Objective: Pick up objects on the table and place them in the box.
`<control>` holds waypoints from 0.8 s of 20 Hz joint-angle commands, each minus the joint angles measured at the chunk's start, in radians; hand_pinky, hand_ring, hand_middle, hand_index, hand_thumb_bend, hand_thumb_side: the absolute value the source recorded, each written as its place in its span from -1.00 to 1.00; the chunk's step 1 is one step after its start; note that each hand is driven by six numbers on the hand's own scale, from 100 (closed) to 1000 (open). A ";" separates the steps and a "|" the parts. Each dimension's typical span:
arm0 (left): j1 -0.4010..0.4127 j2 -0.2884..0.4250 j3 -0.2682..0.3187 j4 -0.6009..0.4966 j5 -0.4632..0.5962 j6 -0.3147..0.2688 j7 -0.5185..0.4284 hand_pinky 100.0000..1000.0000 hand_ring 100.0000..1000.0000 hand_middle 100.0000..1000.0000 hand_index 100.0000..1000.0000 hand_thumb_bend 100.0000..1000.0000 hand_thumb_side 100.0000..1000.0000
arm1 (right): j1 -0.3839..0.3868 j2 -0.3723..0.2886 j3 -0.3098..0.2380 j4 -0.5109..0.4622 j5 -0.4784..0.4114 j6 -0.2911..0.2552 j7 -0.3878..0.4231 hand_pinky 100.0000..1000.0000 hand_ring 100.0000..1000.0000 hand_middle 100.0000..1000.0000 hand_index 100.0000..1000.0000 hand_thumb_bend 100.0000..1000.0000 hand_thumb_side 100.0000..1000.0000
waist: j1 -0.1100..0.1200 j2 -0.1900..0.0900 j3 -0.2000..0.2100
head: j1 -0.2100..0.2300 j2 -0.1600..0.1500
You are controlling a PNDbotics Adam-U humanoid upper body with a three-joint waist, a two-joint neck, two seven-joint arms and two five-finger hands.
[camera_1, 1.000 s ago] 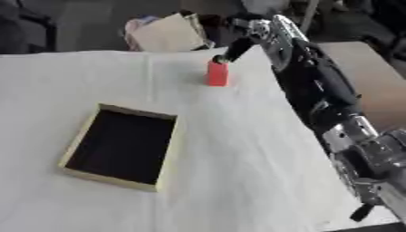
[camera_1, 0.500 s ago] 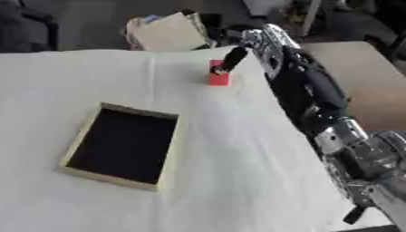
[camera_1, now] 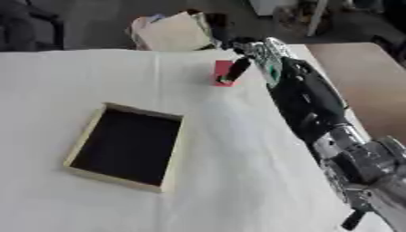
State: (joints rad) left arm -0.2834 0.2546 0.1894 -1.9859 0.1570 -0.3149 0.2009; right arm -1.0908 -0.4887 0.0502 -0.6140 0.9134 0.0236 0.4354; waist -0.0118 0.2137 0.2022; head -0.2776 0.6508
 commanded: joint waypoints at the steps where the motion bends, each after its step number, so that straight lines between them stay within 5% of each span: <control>1: -0.015 0.016 0.004 -0.014 0.002 -0.004 -0.002 0.55 0.16 0.20 0.56 -0.66 -0.24 | -0.023 -0.023 -0.016 0.005 0.009 0.006 -0.030 0.70 0.88 0.96 1.00 -0.30 -0.62 | 0.004 -0.012 0.003 | -0.003 -0.013; 16: -0.017 0.013 0.004 -0.014 0.002 -0.003 -0.006 0.55 0.16 0.20 0.56 -0.67 -0.24 | -0.012 -0.012 -0.017 0.025 -0.003 0.004 -0.052 0.66 0.82 0.74 0.94 -0.47 -0.76 | 0.010 0.001 0.007 | -0.004 -0.019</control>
State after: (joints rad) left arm -0.2868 0.2538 0.1894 -1.9859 0.1576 -0.3164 0.1980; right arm -1.0858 -0.4867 0.0373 -0.5838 0.9133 0.0271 0.3860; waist -0.0066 0.2288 0.2086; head -0.2800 0.6410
